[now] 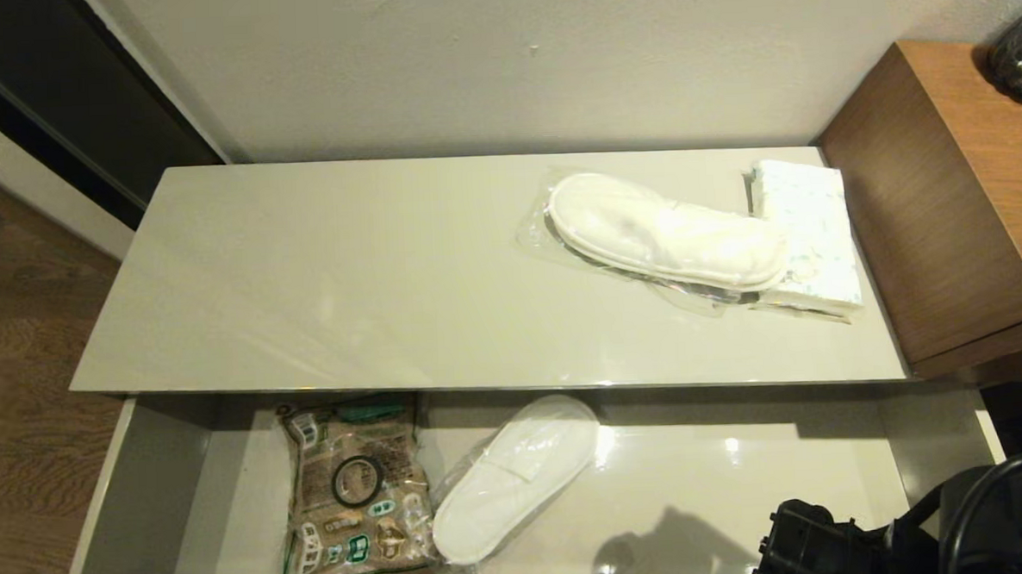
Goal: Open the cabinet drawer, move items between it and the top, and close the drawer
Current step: Close the drawer
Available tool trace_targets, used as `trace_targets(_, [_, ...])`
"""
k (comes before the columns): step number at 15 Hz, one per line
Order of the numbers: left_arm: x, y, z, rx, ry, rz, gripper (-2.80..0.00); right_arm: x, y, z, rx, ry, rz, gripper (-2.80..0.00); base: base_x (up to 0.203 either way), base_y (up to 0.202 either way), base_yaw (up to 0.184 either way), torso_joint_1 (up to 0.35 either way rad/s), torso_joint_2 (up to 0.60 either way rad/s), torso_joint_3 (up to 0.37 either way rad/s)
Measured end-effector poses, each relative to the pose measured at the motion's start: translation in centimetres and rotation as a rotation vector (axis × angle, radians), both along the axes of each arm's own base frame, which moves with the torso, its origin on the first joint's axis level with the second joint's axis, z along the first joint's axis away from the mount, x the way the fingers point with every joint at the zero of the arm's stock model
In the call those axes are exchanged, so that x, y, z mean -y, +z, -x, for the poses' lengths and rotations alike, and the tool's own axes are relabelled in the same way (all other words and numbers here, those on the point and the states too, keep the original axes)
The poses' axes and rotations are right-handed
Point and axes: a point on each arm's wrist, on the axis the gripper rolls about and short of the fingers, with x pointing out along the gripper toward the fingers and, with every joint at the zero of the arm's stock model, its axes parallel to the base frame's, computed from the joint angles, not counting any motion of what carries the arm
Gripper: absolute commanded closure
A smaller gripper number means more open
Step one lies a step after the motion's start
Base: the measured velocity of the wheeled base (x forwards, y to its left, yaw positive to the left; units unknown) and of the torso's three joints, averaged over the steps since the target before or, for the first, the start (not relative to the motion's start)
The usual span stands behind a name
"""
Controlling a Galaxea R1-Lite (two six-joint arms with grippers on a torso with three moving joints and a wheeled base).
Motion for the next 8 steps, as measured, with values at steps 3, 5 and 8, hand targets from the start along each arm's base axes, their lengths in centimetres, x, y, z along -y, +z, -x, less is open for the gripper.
trace_targets(3, [0.0, 0.0, 0.0, 0.000, 0.000, 0.000, 0.00, -0.5, -0.8, -0.5, 0.027, -0.027, 0.009, 0.00, 0.000, 0.000, 0.000, 0.000, 0.00, 0.000])
trace_targets(5, [0.0, 0.0, 0.0, 0.000, 0.000, 0.000, 0.00, -0.7, -1.1, -0.8, 0.027, -0.030, 0.008, 0.00, 0.000, 0.000, 0.000, 0.000, 0.00, 0.000])
trace_targets(8, [0.0, 0.0, 0.0, 0.000, -0.001, 0.000, 0.00, -0.9, -1.4, -0.9, 0.025, -0.030, 0.019, 0.00, 0.000, 0.000, 0.000, 0.000, 0.00, 0.000])
